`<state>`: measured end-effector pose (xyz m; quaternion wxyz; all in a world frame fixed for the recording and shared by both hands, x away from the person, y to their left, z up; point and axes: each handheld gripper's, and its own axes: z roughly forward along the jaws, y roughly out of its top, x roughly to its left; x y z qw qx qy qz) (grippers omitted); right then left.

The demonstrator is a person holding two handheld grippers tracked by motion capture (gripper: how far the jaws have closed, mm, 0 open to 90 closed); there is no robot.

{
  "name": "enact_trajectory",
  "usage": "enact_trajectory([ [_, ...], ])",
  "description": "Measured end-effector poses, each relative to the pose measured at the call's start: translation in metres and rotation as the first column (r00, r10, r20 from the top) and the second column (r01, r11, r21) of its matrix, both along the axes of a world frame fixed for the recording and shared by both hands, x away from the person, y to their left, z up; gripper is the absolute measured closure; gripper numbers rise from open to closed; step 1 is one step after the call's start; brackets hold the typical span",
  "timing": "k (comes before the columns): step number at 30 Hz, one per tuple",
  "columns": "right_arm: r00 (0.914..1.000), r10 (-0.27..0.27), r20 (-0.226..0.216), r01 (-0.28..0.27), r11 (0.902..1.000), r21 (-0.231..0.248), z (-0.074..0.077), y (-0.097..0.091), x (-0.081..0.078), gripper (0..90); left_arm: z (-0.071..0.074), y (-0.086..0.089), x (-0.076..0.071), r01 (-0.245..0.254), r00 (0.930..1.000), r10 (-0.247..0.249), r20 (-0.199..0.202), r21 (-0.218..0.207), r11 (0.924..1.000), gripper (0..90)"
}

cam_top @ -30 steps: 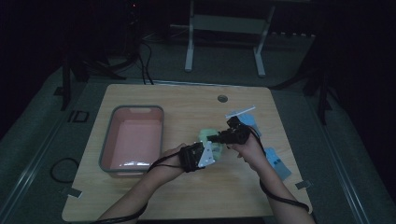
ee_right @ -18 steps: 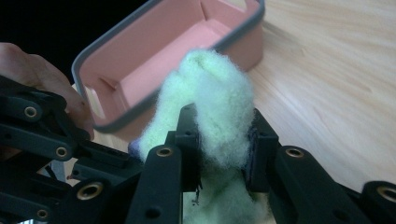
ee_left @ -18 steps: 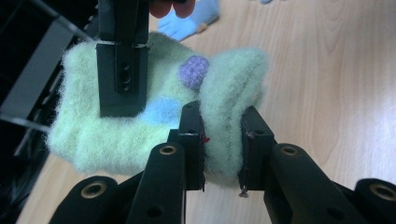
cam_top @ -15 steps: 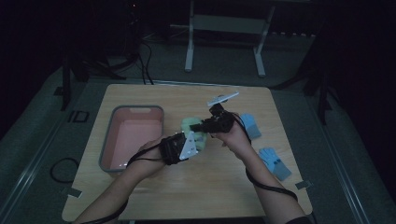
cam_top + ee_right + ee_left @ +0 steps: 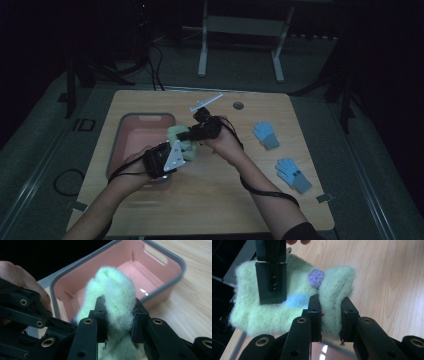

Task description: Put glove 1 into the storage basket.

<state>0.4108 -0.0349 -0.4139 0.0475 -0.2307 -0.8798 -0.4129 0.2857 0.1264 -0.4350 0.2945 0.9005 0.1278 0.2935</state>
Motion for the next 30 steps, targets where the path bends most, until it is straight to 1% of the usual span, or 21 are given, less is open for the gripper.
enact_trajectory([
  [4,0.9997,0.023,-0.011,-0.023,0.9997,0.001,-0.001,0.019,0.000,72.0,0.001,0.018,-0.004,-0.023,0.9997,0.023,-0.007,-0.021,0.9995,75.2],
  [9,0.9986,0.052,-0.011,-0.052,0.9986,-0.010,-0.002,0.045,-0.002,72.0,-0.002,0.038,-0.010,-0.058,0.9983,0.058,-0.007,-0.004,0.9983,75.2],
  [13,0.9967,0.079,-0.014,-0.080,0.9966,-0.019,-0.004,0.070,-0.003,72.0,-0.005,0.058,-0.014,-0.096,0.9952,0.096,-0.023,0.006,0.9954,75.2],
  [15,0.9954,0.095,-0.015,-0.095,0.9954,-0.016,-0.006,0.082,-0.005,72.0,-0.006,0.065,-0.016,-0.106,0.9940,0.106,-0.029,0.014,0.9943,75.2],
  [18,0.9936,0.113,-0.008,-0.113,0.9931,-0.030,-0.010,0.098,-0.008,72.0,-0.009,0.076,-0.021,-0.118,0.9922,0.118,-0.039,0.006,0.9930,75.2],
  [21,0.9931,0.116,-0.017,-0.116,0.9925,-0.038,-0.016,0.104,-0.007,72.0,-0.016,0.081,-0.020,-0.119,0.9914,0.119,-0.054,0.003,0.9929,75.2],
  [22,0.9933,0.112,-0.029,-0.113,0.9928,-0.039,-0.020,0.105,-0.006,72.0,-0.018,0.082,-0.019,-0.117,0.9912,0.117,-0.062,0.000,0.9931,75.2],
  [23,0.9934,0.111,-0.031,-0.112,0.9928,-0.042,-0.022,0.105,-0.006,72.0,-0.021,0.082,-0.017,-0.115,0.9912,0.114,-0.067,-0.006,0.9934,75.2],
  [25,0.9939,0.105,-0.035,-0.106,0.9933,-0.046,-0.029,0.104,-0.004,72.0,-0.028,0.080,-0.014,-0.111,0.9906,0.111,-0.080,0.010,0.9938,75.2],
  [26,0.9939,0.101,-0.044,-0.103,0.9935,-0.049,-0.033,0.103,-0.002,72.0,-0.031,0.079,-0.012,-0.108,0.9903,0.109,-0.086,0.018,0.9940,75.2],
  [27,0.9939,0.101,-0.044,-0.103,0.9935,-0.049,-0.033,0.103,-0.002,72.0,-0.031,0.079,-0.012,-0.108,0.9903,0.109,-0.086,0.018,0.9940,75.2],
  [28,0.9942,0.095,-0.051,-0.098,0.9937,-0.055,-0.037,0.103,0.000,71.9,-0.038,0.078,-0.008,-0.103,0.9888,0.105,-0.106,0.026,0.9943,75.2],
  [29,0.9938,0.088,-0.068,-0.092,0.9935,-0.066,-0.046,0.102,0.003,71.9,-0.041,0.077,-0.005,-0.101,0.9875,0.104,-0.118,0.031,0.9944,75.2],
  [30,0.9938,0.085,-0.073,-0.090,0.9933,-0.073,-0.050,0.103,0.005,71.9,-0.044,0.076,-0.003,-0.097,0.9860,0.102,-0.132,0.040,0.9944,75.2],
])
